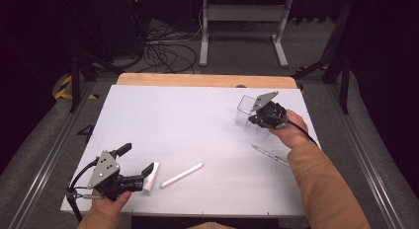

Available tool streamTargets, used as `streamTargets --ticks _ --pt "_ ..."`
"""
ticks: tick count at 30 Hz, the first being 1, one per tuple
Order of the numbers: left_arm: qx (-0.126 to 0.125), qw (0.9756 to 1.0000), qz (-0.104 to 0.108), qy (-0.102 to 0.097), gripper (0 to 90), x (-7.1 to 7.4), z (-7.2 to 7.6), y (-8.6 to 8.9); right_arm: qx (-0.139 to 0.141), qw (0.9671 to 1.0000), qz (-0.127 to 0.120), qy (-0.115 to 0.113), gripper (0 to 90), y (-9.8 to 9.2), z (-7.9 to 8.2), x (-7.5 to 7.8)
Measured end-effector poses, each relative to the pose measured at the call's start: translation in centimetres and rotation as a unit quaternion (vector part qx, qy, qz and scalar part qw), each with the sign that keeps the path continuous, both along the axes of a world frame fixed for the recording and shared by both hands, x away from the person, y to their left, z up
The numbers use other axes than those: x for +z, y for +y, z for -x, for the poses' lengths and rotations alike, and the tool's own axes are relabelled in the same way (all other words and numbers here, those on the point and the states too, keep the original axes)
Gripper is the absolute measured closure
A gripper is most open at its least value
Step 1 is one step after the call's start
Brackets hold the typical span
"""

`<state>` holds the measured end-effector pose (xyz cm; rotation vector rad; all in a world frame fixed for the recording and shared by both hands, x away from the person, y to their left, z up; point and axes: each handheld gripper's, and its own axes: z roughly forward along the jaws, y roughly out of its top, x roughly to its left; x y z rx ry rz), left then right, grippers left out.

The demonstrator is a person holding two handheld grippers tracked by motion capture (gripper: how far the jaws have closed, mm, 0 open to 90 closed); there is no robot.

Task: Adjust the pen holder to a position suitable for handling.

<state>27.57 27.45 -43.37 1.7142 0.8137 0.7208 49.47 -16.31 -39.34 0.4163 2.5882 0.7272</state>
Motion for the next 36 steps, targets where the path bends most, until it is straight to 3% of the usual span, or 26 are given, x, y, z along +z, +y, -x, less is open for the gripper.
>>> streamTargets --ticks 1,6,8,14,25,31,36 --pt "0.000 1.0000 0.001 0.000 9.0 0.0 0.0 0.0 -0.003 1.0000 -0.006 -0.003 87.3 0.3 0.2 0.2" --pt "0.000 1.0000 0.000 0.001 9.0 0.0 0.0 -0.1 0.048 0.9987 -0.016 0.000 87.1 2.3 1.1 1.6" --pt "0.000 1.0000 0.000 0.001 9.0 0.0 0.0 -0.1 0.056 0.9981 -0.025 0.003 86.8 3.3 1.4 1.8" --pt "-0.001 1.0000 0.000 0.000 9.0 0.0 0.0 0.0 0.107 0.9938 -0.024 0.019 86.8 6.9 2.2 2.2" --pt "-0.002 1.0000 0.003 0.000 9.0 0.0 0.0 0.1 0.161 0.9852 -0.021 0.055 86.9 11.8 3.2 0.9" --pt "-0.004 1.0000 0.002 0.002 9.0 0.0 0.0 0.1 0.184 0.9803 -0.010 0.071 86.9 13.3 3.7 0.2" --pt "-0.004 1.0000 0.001 0.002 9.0 0.0 0.0 0.1 0.188 0.9788 -0.005 0.080 87.0 14.2 4.0 -0.3"
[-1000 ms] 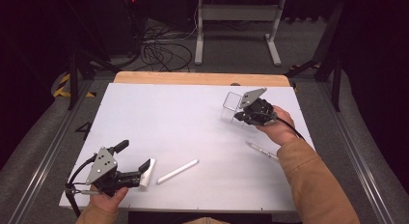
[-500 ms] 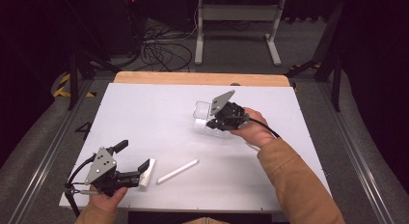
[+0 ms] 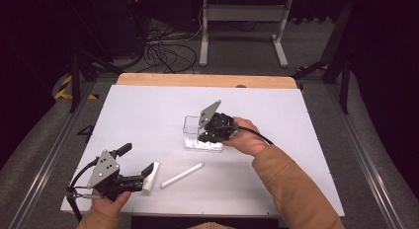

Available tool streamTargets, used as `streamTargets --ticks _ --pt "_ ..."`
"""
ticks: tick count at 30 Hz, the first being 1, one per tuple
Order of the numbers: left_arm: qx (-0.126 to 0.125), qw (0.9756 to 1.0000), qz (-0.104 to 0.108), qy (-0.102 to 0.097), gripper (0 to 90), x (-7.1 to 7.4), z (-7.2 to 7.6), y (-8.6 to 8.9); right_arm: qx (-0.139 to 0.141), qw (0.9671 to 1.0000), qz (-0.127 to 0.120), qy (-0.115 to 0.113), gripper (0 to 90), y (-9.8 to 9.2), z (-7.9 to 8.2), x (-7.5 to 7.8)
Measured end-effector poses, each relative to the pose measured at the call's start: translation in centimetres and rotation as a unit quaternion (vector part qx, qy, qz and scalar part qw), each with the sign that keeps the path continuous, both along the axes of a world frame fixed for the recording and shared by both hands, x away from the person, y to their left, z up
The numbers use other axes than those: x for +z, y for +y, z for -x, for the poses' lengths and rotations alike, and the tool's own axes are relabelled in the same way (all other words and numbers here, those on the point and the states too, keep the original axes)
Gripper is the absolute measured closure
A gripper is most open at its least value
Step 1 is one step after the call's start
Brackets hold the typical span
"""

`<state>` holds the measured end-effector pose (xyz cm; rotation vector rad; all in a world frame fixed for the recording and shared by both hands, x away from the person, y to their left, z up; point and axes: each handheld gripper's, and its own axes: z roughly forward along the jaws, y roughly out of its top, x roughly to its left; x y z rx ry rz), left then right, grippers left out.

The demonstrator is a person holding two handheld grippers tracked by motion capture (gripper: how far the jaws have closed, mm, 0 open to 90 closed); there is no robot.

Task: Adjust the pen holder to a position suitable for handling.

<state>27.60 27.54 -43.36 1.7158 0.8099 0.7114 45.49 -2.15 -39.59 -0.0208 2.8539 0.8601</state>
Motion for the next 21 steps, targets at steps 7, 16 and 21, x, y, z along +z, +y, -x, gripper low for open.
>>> streamTargets --ticks 7,16,21 --pt "0.000 1.0000 0.003 -0.001 9.1 0.03 0.03 0.03 0.005 0.9999 0.012 0.002 86.8 0.80 0.09 -0.19" --pt "0.000 1.0000 0.004 0.000 9.1 0.02 0.01 0.03 -0.003 0.9999 0.016 0.004 86.2 0.92 -0.29 -0.46" --pt "0.000 1.0000 0.003 0.001 9.1 0.04 0.02 0.02 -0.005 0.9998 0.017 0.003 85.8 0.94 -0.29 -0.46"
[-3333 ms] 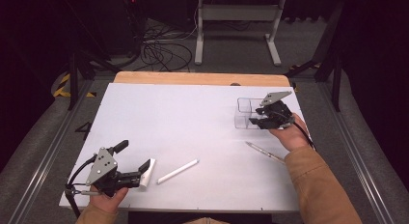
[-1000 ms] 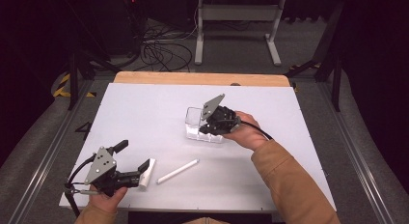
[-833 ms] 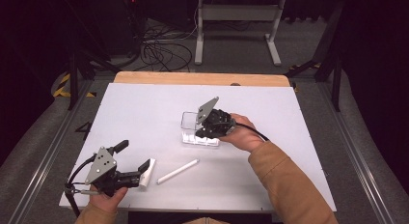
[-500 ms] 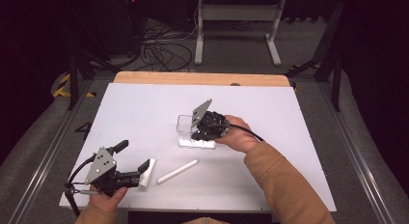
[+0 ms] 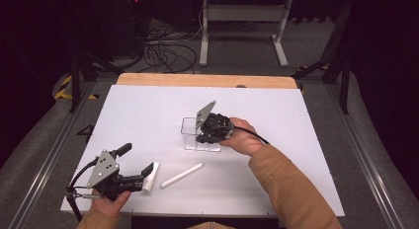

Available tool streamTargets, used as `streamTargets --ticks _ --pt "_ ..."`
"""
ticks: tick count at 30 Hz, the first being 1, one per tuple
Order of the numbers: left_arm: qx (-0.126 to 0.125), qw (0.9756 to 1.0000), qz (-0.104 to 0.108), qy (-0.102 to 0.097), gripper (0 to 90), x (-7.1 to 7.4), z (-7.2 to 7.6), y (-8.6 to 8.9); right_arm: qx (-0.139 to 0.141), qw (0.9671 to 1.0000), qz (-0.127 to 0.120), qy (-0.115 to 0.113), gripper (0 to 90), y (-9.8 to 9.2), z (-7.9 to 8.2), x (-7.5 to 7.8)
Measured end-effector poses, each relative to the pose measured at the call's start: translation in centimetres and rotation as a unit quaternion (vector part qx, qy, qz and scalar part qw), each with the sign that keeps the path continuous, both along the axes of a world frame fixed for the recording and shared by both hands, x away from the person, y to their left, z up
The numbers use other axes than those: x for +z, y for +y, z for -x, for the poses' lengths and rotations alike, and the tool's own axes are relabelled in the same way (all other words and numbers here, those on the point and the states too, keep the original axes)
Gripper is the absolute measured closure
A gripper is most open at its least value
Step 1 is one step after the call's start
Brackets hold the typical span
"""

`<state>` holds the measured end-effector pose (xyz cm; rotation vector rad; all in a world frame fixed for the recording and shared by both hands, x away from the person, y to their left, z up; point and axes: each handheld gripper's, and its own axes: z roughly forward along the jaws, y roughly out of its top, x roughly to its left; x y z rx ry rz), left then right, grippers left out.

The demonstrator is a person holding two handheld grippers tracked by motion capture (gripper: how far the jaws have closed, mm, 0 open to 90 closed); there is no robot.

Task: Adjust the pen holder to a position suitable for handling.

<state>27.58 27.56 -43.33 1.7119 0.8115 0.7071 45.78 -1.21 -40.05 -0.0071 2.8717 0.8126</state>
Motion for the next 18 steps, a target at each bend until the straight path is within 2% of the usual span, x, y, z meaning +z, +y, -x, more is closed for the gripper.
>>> streamTargets --ticks 6,8,13,15,16,18 --pt "0.000 1.0000 0.002 0.001 9.1 0.0 0.0 0.0 -0.003 1.0000 -0.006 0.001 83.9 -0.1 -0.1 0.0" --pt "0.000 1.0000 0.000 0.000 9.1 0.0 -0.1 0.0 -0.009 0.9998 -0.016 0.001 76.6 -0.3 -0.2 0.1" --pt "0.000 1.0000 0.000 0.001 9.1 0.0 -0.1 0.1 -0.024 0.9979 -0.060 0.004 57.7 -1.3 0.0 1.1" --pt "0.001 1.0000 0.000 0.002 9.1 -0.1 -0.2 0.1 -0.040 0.9952 -0.090 0.001 45.4 -2.0 0.3 1.8" --pt "0.000 1.0000 0.000 0.003 9.1 -0.1 -0.3 0.0 -0.048 0.9921 -0.116 0.003 41.8 -2.4 0.4 2.2" --pt "-0.001 1.0000 0.002 0.001 9.1 0.0 -0.4 0.0 -0.056 0.9875 -0.147 0.008 34.1 -3.0 0.7 2.8"
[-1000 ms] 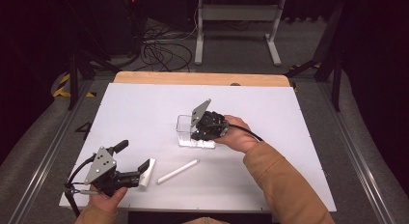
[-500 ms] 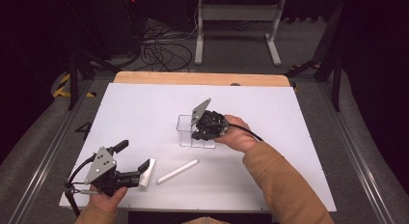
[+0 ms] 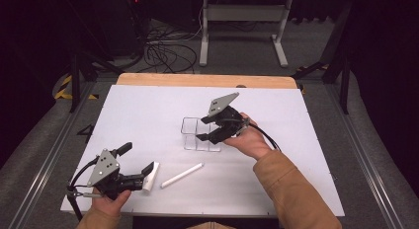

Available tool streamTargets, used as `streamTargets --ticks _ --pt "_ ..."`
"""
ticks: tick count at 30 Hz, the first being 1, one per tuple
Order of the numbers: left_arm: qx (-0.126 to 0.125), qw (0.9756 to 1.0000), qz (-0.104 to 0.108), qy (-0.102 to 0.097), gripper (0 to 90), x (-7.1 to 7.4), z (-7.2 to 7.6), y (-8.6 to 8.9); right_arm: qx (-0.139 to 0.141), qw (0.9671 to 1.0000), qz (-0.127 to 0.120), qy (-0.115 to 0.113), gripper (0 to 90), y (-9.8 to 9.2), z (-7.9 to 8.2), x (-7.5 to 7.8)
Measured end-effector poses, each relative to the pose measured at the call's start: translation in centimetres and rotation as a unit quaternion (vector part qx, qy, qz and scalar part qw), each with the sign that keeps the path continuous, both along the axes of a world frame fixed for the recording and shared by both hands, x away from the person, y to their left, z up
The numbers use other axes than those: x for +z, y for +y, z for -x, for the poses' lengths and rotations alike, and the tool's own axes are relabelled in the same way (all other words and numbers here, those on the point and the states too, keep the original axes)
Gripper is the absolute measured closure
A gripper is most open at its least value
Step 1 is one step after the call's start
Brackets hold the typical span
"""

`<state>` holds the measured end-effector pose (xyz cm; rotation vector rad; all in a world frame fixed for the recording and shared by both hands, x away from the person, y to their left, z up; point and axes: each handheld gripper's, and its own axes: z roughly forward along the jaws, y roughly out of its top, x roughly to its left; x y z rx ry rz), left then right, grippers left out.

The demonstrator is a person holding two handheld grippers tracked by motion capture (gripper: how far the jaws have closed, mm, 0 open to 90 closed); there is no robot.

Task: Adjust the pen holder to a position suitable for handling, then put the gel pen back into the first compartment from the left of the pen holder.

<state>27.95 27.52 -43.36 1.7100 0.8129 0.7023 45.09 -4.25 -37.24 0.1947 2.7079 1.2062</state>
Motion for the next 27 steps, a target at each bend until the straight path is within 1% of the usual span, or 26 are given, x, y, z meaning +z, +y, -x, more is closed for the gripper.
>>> streamTargets --ticks 2,5,6,9,11,13,15,16,18,21,24,27 --pt "-0.001 1.0000 -0.002 -0.001 9.1 0.1 -0.1 -0.1 -0.008 0.9995 -0.030 -0.006 30.9 -0.8 0.6 0.7" --pt "-0.004 1.0000 -0.002 0.000 9.1 0.0 -0.3 -0.2 -0.021 0.9983 -0.052 -0.020 25.5 -1.8 1.3 1.4" --pt "-0.005 1.0000 -0.003 0.001 9.1 0.0 -0.4 -0.2 -0.028 0.9973 -0.063 -0.025 24.0 -2.2 1.6 1.6" --pt "-0.006 1.0000 -0.003 0.000 9.1 0.1 -0.5 -0.2 -0.038 0.9951 -0.087 -0.029 20.2 -2.9 2.0 2.0" --pt "-0.006 1.0000 -0.001 -0.002 9.1 0.1 -0.5 -0.3 -0.042 0.9944 -0.091 -0.033 18.1 -3.1 2.3 2.1" --pt "-0.007 1.0000 -0.001 0.000 9.1 0.1 -0.5 -0.3 -0.046 0.9934 -0.097 -0.040 16.8 -3.4 2.7 2.1" --pt "-0.007 1.0000 -0.001 0.001 9.1 0.1 -0.5 -0.3 -0.060 0.9911 -0.111 -0.043 14.8 -3.9 3.2 2.1" --pt "-0.007 1.0000 -0.002 0.000 9.1 0.1 -0.6 -0.3 -0.062 0.9899 -0.120 -0.043 13.9 -4.1 3.4 2.0" --pt "-0.006 1.0000 -0.001 0.000 9.1 0.1 -0.6 -0.3 -0.068 0.9883 -0.129 -0.047 12.2 -4.4 3.7 1.9" --pt "-0.006 1.0000 -0.001 0.000 9.1 0.1 -0.6 -0.3 -0.073 0.9866 -0.136 -0.053 11.8 -4.9 4.1 2.0" --pt "-0.005 1.0000 0.000 0.000 9.1 0.1 -0.5 -0.2 -0.078 0.9863 -0.133 -0.059 11.2 -5.4 4.4 2.1" --pt "-0.004 1.0000 0.001 0.000 9.1 0.0 -0.5 -0.2 -0.088 0.9839 -0.142 -0.062 11.2 -6.3 4.7 2.2"
